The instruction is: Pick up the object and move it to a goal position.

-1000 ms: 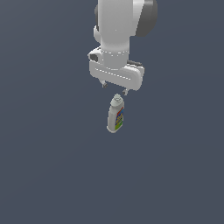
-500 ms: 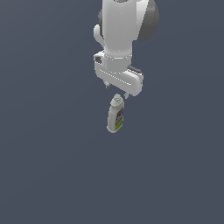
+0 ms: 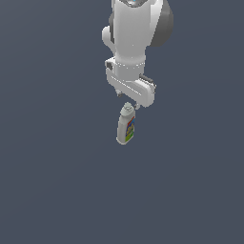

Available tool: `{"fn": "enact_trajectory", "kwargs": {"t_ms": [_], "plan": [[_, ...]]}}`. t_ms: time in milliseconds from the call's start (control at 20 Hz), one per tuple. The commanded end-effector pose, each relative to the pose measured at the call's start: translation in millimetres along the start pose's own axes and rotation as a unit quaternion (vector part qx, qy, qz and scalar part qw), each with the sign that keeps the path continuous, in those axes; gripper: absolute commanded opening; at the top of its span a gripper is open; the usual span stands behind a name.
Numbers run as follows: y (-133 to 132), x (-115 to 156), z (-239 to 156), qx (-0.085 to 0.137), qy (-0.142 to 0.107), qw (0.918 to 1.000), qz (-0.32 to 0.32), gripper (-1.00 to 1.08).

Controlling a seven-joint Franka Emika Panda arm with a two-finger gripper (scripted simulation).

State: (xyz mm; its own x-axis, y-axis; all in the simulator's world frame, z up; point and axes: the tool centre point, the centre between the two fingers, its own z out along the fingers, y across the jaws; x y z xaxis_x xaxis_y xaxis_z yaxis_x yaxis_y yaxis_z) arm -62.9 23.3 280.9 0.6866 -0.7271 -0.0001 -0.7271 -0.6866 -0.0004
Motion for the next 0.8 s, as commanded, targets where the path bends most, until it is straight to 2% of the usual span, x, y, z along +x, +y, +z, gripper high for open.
{"fn": "enact_trajectory", "kwargs": {"t_ms": [0, 350, 750], "plan": [[0, 0, 1, 0.0, 0.0, 1.0, 0.005, 1.0], [0, 0, 8, 0.0, 0.0, 1.0, 0.003, 1.0], [1, -1, 43, 0.0, 0.0, 1.0, 0.005, 1.0]]}}
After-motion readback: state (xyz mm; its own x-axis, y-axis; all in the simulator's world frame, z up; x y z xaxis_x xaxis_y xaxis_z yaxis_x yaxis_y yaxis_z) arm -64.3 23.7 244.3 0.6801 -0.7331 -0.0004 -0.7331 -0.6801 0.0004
